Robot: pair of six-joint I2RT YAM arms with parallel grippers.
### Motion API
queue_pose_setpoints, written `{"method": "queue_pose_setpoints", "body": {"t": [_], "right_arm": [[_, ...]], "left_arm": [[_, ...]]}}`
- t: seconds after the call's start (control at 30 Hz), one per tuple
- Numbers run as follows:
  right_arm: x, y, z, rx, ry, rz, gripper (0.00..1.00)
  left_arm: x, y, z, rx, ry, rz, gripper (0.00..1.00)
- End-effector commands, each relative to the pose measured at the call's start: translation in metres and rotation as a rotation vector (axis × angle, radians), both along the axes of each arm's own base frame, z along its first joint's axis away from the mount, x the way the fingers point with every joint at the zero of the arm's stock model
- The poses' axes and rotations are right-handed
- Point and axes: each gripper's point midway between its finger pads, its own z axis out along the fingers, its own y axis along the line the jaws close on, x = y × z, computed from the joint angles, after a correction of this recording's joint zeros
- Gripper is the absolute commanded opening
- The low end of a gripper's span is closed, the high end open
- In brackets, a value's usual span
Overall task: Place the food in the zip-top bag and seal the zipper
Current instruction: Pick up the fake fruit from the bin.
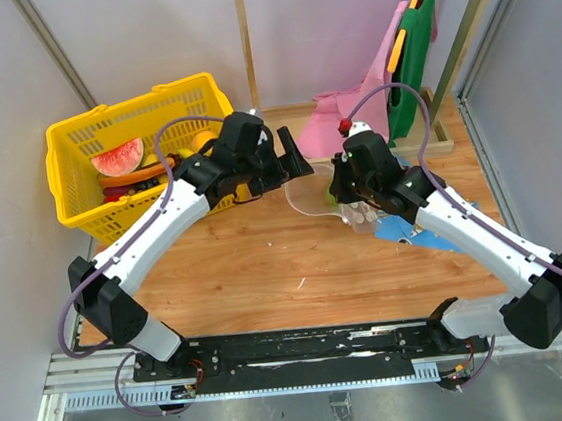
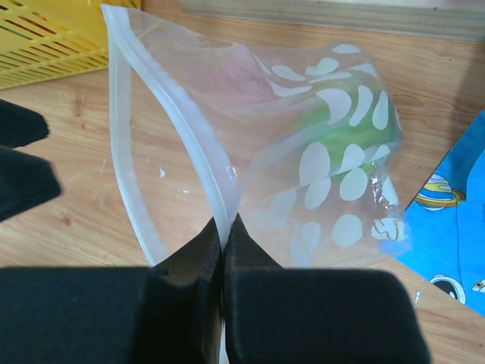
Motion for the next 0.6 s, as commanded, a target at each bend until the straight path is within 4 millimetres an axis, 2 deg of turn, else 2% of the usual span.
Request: {"method": "queue_pose_setpoints", "body": {"t": [0.0,0.13,0.23,0.47,0.57], "right_arm": [[0.001,-0.009,0.02,0.045,-0.032,-0.025,0.01],[0.002,-0.015,0.022,0.044,-0.035,-0.035,0.01],[0.001,-0.021,0.021,0.031,-0.04,-0.044,0.01],[0.001,-0.03,0.018,0.026,-0.038,-0.062,0.01],[0.001,-0.031,0.017,0.026,-0.036,-0.063,0.01]], "left_arm": [[0.001,0.023,0.026,0.024,-0.07,0.005,0.99],[0.009,0.059,0.019,0.077,-0.041,0.065,0.98],[0.017,0.09,0.023,0.104,-0.056,0.117,0.98],[0.033,0.149,0.064,0.212,-0.164,0.182,0.98],[0.043,0.177,0.069,0.273,-0.17,0.229,0.98]]}}
